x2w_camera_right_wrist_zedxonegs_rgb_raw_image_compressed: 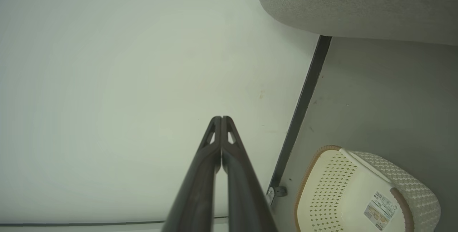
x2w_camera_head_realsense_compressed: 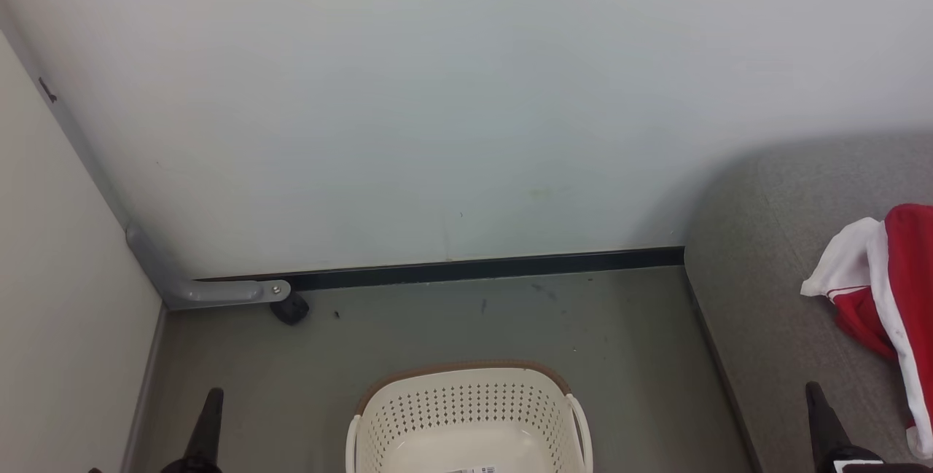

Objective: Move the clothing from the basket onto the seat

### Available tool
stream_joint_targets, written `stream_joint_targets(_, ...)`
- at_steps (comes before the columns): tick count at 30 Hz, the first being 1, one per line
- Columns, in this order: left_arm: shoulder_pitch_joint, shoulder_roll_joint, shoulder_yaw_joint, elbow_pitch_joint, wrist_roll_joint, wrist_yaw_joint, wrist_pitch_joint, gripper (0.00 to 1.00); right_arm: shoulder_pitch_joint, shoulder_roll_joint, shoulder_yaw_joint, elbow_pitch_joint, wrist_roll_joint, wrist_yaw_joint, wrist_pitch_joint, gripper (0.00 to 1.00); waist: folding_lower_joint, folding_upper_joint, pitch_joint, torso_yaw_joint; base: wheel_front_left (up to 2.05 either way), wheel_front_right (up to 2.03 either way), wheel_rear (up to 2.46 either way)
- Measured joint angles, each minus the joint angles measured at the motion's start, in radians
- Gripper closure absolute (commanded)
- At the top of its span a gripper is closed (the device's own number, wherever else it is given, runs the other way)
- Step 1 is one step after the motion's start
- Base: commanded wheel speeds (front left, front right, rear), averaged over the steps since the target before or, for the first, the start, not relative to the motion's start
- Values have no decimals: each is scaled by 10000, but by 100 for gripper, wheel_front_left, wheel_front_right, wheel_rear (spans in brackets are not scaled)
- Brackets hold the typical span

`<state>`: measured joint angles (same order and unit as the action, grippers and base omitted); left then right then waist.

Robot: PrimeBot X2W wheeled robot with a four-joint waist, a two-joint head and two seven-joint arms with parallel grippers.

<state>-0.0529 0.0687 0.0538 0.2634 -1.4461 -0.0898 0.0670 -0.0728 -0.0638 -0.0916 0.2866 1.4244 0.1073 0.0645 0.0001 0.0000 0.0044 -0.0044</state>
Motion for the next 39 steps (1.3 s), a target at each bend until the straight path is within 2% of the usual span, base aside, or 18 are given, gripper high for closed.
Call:
stream_joint_targets(12, -267, -234, 362, 265, -1383, -276, 449, 100, -138, 186, -399, 92, 1666, 121, 474, 100, 0, 0, -26, 43, 0, 0, 0)
stream_joint_targets(39, -267, -265, 374, 293, -1544, -336, 460, 100, -197, 201, -420, 96, 1712, 132, 487, 100, -1, 0, -26, 44, 0, 0, 0)
